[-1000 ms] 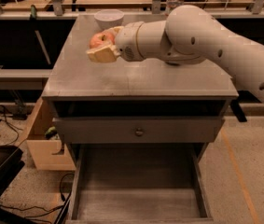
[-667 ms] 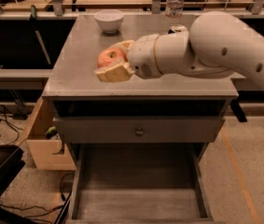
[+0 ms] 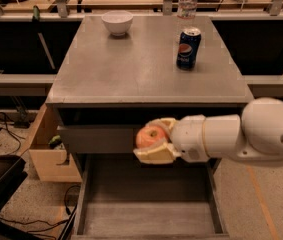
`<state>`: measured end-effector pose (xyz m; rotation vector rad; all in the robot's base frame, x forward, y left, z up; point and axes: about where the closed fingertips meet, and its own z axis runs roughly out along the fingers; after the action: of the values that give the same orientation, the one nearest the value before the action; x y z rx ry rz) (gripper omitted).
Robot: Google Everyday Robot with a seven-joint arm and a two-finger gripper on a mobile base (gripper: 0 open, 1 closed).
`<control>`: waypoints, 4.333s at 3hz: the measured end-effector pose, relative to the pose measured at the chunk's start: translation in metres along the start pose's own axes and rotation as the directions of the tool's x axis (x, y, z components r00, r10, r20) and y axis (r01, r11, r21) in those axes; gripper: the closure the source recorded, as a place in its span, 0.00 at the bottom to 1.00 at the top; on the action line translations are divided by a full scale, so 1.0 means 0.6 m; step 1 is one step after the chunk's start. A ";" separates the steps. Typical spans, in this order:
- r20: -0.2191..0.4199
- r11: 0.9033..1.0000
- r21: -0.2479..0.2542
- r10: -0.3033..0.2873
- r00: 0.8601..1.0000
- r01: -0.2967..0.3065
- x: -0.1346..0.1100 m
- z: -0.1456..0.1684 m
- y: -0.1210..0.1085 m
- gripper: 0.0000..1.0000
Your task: Place apple into middle drawer
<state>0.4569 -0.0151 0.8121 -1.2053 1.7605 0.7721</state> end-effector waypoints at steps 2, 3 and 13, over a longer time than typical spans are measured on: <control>-0.088 0.987 0.115 0.120 0.989 -0.110 0.186 0.015 0.033 1.00; -0.088 0.987 0.115 0.120 0.989 -0.110 0.186 0.015 0.033 1.00; 0.045 0.943 -0.331 0.014 0.999 0.002 0.545 0.382 -0.001 1.00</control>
Offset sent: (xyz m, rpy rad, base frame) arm -0.0271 -0.0265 -0.0789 -0.0494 0.0621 -0.1149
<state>0.4670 0.0411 0.4168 -1.3876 1.6380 1.1257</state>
